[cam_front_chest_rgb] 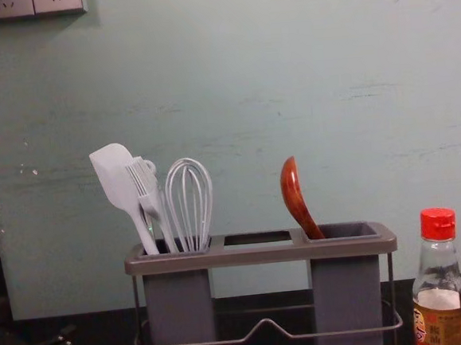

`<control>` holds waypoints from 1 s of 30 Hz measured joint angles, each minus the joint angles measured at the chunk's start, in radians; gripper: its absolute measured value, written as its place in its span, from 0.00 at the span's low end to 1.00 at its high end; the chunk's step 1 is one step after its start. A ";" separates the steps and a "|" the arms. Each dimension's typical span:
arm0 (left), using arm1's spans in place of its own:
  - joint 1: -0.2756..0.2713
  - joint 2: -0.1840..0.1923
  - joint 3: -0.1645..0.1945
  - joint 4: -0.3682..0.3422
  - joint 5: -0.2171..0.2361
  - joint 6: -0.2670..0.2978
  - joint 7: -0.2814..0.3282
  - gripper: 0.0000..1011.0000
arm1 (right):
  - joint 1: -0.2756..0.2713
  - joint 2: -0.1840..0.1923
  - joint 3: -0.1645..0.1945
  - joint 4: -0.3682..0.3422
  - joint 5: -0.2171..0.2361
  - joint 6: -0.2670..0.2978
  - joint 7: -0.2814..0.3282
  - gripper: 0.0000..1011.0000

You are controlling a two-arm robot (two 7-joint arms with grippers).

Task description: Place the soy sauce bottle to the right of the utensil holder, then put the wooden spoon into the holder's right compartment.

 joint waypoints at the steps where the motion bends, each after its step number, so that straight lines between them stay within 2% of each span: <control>1: 0.000 0.000 0.000 0.000 0.000 0.000 0.000 0.99 | 0.000 -0.002 0.001 0.001 -0.001 0.000 0.001 0.99; 13: 0.000 0.000 0.000 0.000 0.000 0.000 0.000 0.99 | 0.006 -0.019 0.012 0.011 -0.017 0.008 0.018 0.99; 30: 0.000 0.000 0.000 0.000 0.000 0.000 0.000 0.99 | 0.009 -0.020 0.013 0.017 -0.013 0.016 0.031 0.99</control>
